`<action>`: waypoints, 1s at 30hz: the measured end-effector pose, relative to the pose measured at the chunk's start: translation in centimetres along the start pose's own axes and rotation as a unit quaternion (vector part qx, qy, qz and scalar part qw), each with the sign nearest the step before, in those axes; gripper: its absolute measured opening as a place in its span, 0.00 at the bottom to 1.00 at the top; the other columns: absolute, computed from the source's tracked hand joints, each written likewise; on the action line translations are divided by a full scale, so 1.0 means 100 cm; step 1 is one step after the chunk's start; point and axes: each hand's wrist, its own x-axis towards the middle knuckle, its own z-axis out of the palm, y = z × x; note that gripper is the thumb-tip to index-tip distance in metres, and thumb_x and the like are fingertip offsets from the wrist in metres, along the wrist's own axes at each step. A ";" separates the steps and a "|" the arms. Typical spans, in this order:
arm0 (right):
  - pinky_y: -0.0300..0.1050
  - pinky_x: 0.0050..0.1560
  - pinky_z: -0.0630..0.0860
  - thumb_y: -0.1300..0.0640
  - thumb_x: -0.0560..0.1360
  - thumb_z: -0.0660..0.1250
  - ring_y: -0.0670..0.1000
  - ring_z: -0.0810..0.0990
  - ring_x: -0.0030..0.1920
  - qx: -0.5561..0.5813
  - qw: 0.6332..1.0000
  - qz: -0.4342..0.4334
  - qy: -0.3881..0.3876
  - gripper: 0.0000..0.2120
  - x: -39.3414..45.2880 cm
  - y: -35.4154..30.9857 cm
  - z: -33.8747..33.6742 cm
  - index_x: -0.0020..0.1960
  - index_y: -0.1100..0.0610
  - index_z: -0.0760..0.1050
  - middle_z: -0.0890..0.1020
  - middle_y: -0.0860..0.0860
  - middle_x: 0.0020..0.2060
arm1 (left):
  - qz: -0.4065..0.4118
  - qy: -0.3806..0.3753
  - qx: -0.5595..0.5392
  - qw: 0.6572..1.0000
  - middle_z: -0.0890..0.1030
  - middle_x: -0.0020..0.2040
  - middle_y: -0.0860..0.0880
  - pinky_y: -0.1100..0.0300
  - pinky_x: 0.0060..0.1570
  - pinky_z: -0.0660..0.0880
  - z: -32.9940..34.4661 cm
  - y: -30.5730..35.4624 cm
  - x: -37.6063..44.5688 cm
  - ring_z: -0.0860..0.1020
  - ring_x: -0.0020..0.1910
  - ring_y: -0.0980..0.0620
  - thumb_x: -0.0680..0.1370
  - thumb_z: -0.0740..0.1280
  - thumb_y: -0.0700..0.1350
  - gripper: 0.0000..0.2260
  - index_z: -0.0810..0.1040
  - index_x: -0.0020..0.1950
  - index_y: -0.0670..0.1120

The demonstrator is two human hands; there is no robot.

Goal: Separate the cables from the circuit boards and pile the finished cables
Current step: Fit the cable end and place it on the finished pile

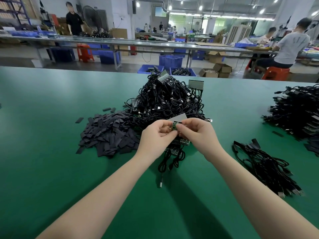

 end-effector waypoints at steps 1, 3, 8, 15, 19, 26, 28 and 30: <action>0.43 0.45 0.79 0.56 0.74 0.75 0.44 0.81 0.36 -0.016 1.000 -0.009 0.005 0.03 0.000 0.000 0.000 0.42 0.52 0.82 0.85 0.49 0.34 | 0.010 0.001 0.010 1.000 0.82 0.38 0.58 0.75 0.39 0.72 0.000 0.001 -0.001 0.79 0.37 0.67 0.74 0.74 0.45 0.08 0.80 0.47 0.57; 0.43 0.43 0.78 0.57 0.73 0.76 0.43 0.80 0.35 -0.027 0.999 -0.016 0.006 0.04 0.001 -0.002 -0.001 0.40 0.50 0.83 0.85 0.47 0.33 | 0.034 0.009 0.027 0.999 0.83 0.37 0.65 0.77 0.39 0.71 0.000 0.003 -0.002 0.80 0.38 0.68 0.74 0.73 0.45 0.10 0.80 0.42 0.62; 0.42 0.45 0.80 0.56 0.71 0.77 0.42 0.81 0.35 -0.042 0.999 -0.018 0.029 0.05 0.000 -0.003 -0.002 0.40 0.49 0.83 0.85 0.44 0.33 | 0.047 0.019 0.053 0.997 0.81 0.36 0.68 0.77 0.39 0.72 0.002 0.004 -0.001 0.80 0.38 0.68 0.73 0.74 0.44 0.14 0.79 0.38 0.64; 0.30 0.37 0.72 0.57 0.72 0.76 0.38 0.78 0.33 -0.121 0.988 -0.059 0.069 0.08 -0.003 0.003 0.010 0.37 0.49 0.80 0.83 0.43 0.32 | 0.023 0.057 0.093 0.994 0.79 0.34 0.59 0.76 0.37 0.70 0.008 -0.004 -0.002 0.76 0.34 0.68 0.74 0.73 0.45 0.10 0.75 0.36 0.56; 0.35 0.39 0.75 0.56 0.73 0.76 0.39 0.78 0.34 -0.085 0.990 -0.045 0.106 0.06 -0.005 0.012 0.014 0.38 0.50 0.81 0.83 0.44 0.33 | 0.023 0.053 0.095 0.994 0.80 0.36 0.58 0.75 0.38 0.71 0.006 -0.009 0.000 0.78 0.37 0.66 0.74 0.73 0.46 0.09 0.76 0.38 0.57; 0.40 0.35 0.79 0.57 0.80 0.67 0.49 0.85 0.35 0.151 0.958 0.069 0.232 0.04 -0.009 0.034 -0.013 0.47 0.53 0.74 0.79 0.50 0.40 | -0.085 0.188 -0.076 0.975 0.79 0.40 0.52 0.51 0.43 0.79 -0.039 -0.026 0.015 0.83 0.38 0.52 0.82 0.61 0.48 0.03 0.72 0.50 0.51; 0.37 0.30 0.77 0.57 0.81 0.65 0.48 0.85 0.32 0.155 0.952 0.089 0.246 0.04 -0.009 0.038 -0.019 0.48 0.53 0.72 0.77 0.50 0.43 | -0.063 0.211 0.002 0.976 0.77 0.39 0.52 0.57 0.35 0.76 -0.057 -0.033 0.018 0.79 0.31 0.56 0.82 0.60 0.49 0.06 0.74 0.54 0.49; 0.37 0.30 0.78 0.55 0.81 0.65 0.48 0.84 0.31 0.141 0.953 0.103 0.247 0.04 -0.010 0.042 -0.020 0.49 0.53 0.71 0.77 0.50 0.45 | -0.005 0.191 0.167 0.967 0.76 0.40 0.52 0.62 0.33 0.69 -0.072 -0.039 0.018 0.75 0.32 0.55 0.81 0.60 0.48 0.08 0.76 0.57 0.50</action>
